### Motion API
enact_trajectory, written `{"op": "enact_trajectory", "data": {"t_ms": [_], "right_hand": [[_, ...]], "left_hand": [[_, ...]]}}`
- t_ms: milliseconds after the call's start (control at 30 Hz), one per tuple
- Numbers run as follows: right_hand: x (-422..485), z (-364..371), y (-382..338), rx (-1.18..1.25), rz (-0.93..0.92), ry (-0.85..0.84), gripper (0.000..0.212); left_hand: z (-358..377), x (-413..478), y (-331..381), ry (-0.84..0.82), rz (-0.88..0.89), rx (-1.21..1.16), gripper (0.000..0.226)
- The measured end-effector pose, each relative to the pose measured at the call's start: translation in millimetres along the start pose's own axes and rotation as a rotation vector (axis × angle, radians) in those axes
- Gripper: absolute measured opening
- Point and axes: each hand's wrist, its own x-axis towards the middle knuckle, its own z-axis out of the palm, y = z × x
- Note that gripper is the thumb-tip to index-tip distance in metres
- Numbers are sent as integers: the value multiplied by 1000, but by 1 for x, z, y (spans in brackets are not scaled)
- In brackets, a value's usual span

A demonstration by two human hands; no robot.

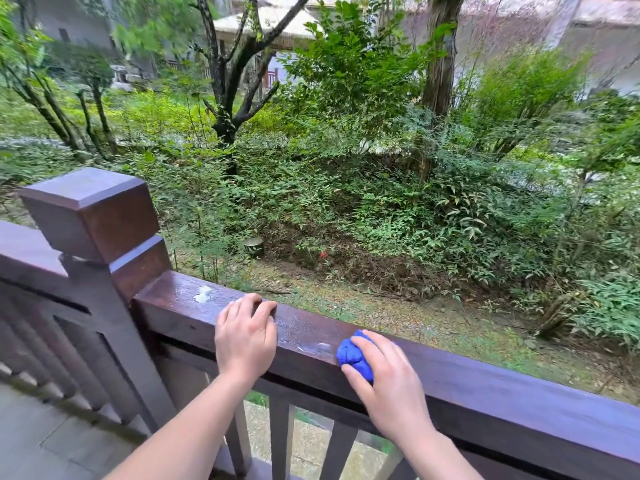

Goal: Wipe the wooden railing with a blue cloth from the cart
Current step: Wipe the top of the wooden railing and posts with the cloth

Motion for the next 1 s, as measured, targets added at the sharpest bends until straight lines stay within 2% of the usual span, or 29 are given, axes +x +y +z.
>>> {"op": "enact_trajectory", "data": {"t_ms": [133, 267, 300, 467, 567, 633, 800, 1000], "right_hand": [[30, 13, -16, -30, -134, -92, 48], [60, 18, -22, -13, 26, -90, 43], [55, 21, -24, 16, 19, -74, 43], [39, 32, -29, 32, -212, -125, 45], [75, 30, -37, -12, -44, -121, 41], [78, 32, -43, -20, -2, -112, 40], [30, 41, -38, -28, -312, -117, 43], [79, 52, -62, 2, -58, -77, 35]], "left_hand": [[2, 0, -1, 14, 10, 12, 31], [-4, 0, 1, -2, 27, 19, 31], [-4, 0, 1, 3, 33, 22, 31], [1, 1, -1, 31, 37, 20, 30], [-1, 0, -1, 32, 51, 15, 30], [-3, 0, -2, 36, 71, 13, 30], [-4, 1, -2, 29, 73, 15, 27], [-14, 2, 0, -78, 63, 9, 30]]}}
